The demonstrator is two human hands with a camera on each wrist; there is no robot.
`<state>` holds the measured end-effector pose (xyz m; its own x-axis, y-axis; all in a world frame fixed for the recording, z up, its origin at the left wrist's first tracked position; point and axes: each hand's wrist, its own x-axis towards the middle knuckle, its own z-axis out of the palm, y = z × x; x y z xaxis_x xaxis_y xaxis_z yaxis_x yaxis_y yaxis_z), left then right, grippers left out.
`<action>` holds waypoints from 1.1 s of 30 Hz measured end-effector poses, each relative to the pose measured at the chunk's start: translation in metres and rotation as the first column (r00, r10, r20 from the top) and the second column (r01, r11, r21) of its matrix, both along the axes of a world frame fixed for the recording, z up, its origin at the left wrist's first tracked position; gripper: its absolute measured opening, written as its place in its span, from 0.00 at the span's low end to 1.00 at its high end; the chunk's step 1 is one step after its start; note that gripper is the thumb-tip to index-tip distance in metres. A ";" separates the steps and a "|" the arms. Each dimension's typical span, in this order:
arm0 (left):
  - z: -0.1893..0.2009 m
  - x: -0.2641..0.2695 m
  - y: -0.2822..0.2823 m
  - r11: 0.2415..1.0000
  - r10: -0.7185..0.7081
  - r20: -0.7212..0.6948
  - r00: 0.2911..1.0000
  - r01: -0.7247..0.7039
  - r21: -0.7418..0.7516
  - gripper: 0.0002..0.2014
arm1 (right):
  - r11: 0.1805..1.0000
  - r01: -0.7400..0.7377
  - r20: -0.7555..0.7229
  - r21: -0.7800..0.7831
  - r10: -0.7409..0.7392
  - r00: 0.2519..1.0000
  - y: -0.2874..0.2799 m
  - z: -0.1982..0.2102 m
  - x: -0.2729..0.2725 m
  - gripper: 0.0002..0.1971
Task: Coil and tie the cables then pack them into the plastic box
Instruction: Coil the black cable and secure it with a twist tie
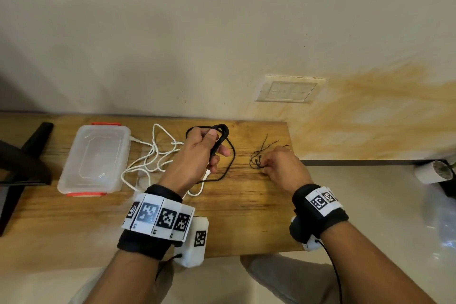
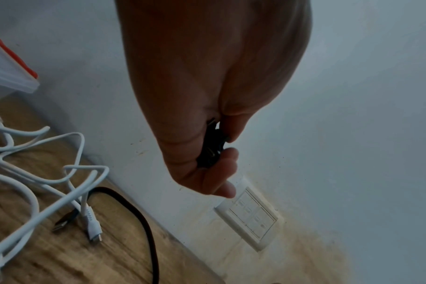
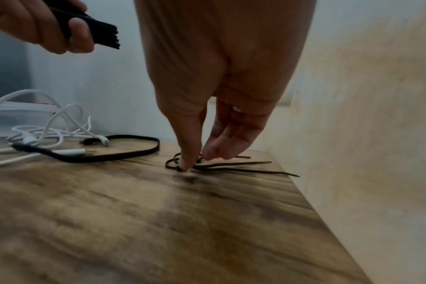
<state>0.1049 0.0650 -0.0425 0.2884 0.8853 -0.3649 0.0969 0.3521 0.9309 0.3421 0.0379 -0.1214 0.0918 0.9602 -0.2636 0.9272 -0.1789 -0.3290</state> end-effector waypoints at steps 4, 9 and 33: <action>-0.001 -0.002 0.000 1.000 -0.004 -0.008 1.000 0.004 -0.002 0.13 | 1.000 -0.013 0.067 0.003 0.013 0.998 0.000 -0.004 -0.006 0.07; 0.000 -0.003 0.001 1.000 -0.006 -0.007 1.000 0.006 0.003 0.13 | 1.000 -0.014 0.095 0.002 0.014 0.995 -0.001 -0.004 -0.006 0.06; 0.002 0.006 -0.007 0.985 -0.168 0.172 0.971 0.170 0.002 0.12 | 0.873 0.465 -0.699 0.145 -0.243 0.673 0.017 0.070 -0.055 0.04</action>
